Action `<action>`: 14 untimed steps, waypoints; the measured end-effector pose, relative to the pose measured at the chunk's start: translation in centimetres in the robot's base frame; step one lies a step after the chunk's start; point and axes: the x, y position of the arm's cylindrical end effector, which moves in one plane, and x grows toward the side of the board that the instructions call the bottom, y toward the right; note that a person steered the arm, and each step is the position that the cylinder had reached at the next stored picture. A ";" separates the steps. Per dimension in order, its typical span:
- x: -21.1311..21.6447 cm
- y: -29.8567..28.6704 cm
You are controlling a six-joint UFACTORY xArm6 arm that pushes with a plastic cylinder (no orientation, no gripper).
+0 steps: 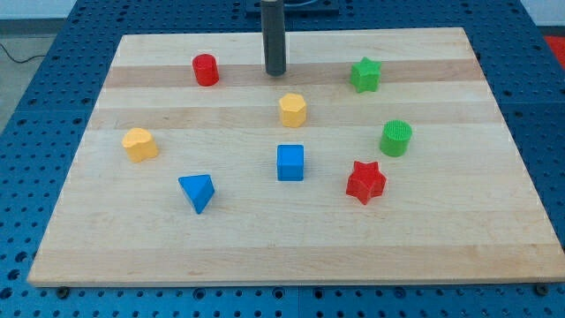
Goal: Place the green star close to the yellow hexagon
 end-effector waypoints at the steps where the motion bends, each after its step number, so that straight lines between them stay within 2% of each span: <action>1: -2.6 4.2; 2: -2.9 12.7; 3: -0.3 17.6; 4: 0.5 16.5; 5: 1.5 11.2; 6: 4.7 5.7; 7: 2.6 6.0; 8: -0.2 10.8; 9: 1.3 15.7; 10: 3.6 15.8; 12: 7.1 7.8; 13: 7.7 6.9; 14: 5.3 7.6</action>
